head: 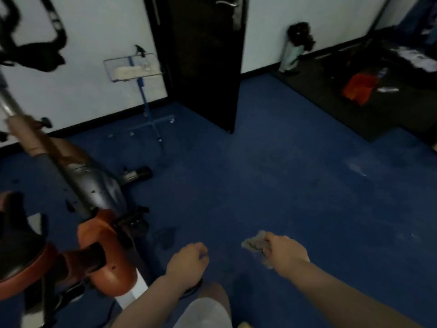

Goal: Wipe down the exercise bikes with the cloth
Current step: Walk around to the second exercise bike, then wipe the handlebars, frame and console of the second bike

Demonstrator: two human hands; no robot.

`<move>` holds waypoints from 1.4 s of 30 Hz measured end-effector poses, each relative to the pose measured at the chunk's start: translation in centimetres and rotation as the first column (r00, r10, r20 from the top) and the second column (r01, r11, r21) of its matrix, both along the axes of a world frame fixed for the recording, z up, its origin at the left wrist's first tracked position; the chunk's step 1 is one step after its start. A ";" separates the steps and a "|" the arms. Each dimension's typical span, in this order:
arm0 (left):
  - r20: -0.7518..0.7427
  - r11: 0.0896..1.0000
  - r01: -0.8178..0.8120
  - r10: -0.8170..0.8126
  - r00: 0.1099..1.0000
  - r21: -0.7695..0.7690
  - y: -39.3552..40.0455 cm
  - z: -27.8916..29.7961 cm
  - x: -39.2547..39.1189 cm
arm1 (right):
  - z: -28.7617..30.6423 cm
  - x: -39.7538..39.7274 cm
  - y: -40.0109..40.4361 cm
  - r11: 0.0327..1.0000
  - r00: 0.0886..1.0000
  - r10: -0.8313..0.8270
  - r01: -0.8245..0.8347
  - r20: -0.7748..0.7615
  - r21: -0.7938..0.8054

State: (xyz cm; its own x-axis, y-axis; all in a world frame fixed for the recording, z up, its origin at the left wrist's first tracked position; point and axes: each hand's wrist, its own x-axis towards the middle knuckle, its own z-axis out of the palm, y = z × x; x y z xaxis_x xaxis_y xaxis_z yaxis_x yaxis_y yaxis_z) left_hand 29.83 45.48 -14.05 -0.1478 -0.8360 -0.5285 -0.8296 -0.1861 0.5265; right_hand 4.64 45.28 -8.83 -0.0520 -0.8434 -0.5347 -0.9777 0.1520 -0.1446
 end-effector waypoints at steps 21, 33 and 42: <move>0.041 0.930 -0.367 0.366 0.930 0.006 -27.7 0.4 1.9 | 0.0 6.9 -37.6 0.899 0.896 0.437 -0.433 0.078 -0.068; 0.117 0.684 -0.727 0.728 0.676 -0.061 -41.4 1.9 7.6 | 1.2 19.1 -60.2 0.623 0.602 0.782 -0.753 0.159 -0.213; 0.032 0.451 -0.882 0.892 0.451 -0.137 -44.0 6.4 14.3 | 4.5 34.0 -62.9 0.567 0.445 0.807 -0.767 0.388 -0.299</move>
